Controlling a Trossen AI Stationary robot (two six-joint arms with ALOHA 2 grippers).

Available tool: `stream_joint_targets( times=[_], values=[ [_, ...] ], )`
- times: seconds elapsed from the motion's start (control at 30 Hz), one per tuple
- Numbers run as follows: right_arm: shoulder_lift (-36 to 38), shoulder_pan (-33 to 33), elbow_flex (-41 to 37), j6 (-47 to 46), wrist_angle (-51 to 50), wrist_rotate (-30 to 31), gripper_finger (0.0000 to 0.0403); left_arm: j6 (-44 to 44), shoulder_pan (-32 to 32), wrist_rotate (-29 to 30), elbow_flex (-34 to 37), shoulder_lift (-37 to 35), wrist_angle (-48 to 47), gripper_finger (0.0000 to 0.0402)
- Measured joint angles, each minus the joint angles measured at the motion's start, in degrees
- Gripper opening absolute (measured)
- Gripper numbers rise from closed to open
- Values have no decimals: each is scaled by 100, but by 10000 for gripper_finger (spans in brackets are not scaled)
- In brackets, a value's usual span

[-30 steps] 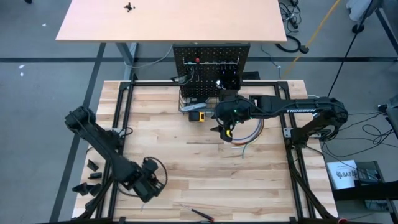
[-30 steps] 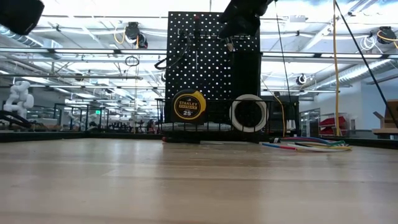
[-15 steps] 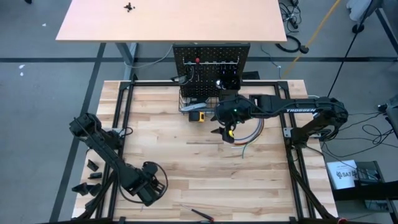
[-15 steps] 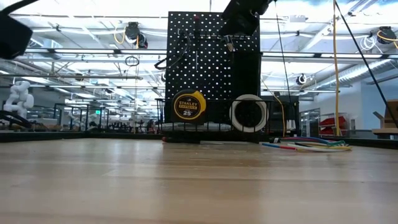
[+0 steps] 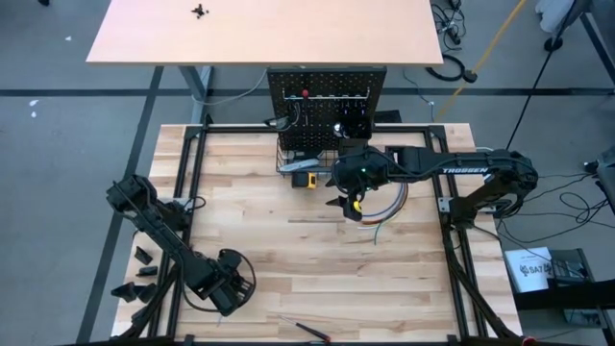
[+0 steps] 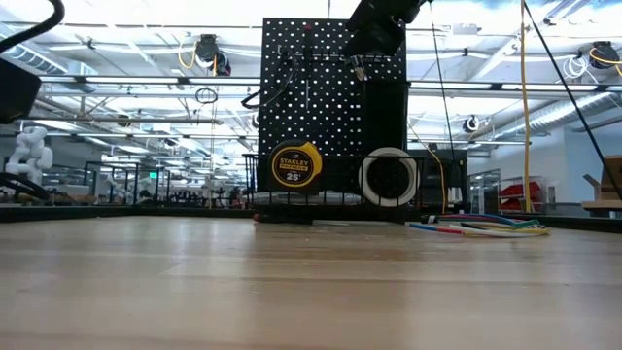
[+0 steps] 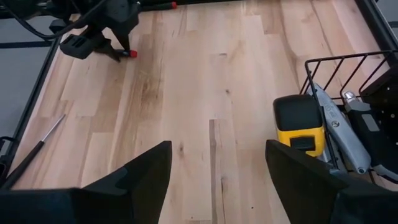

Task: Hang tools onto peg board
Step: Hang the screwdriver on the pegboard

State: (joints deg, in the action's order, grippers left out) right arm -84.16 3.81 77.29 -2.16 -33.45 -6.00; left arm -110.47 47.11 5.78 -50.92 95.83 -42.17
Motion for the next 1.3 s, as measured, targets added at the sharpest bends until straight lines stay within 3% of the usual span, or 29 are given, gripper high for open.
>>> stream_joint_targets(
  times=[0.3,0.43,0.7,0.87,1.03,1.17,1.3],
  values=[
    [0,72,-1,-28,-9,17,254,259,-2,127,36,4,-269,33],
    [31,178,-6,-14,-13,18,254,334,-93,283,31,-65,-260,33],
    [561,624,-10,31,-541,92,254,1086,-739,1967,-43,-1027,-229,35],
    [1178,863,-10,1,-1089,774,254,2078,-1387,3020,-45,-2069,-23,35],
    [1786,1014,-10,-130,-1303,1390,254,3886,-2225,3762,-52,-2977,1173,35],
    [2171,1113,-8,-165,-1521,1774,254,5799,-3061,3749,-56,-3215,3131,35],
    [2437,1225,-8,-305,-1859,2154,254,7339,-3829,3300,-111,-3038,5205,34]
  ],
)
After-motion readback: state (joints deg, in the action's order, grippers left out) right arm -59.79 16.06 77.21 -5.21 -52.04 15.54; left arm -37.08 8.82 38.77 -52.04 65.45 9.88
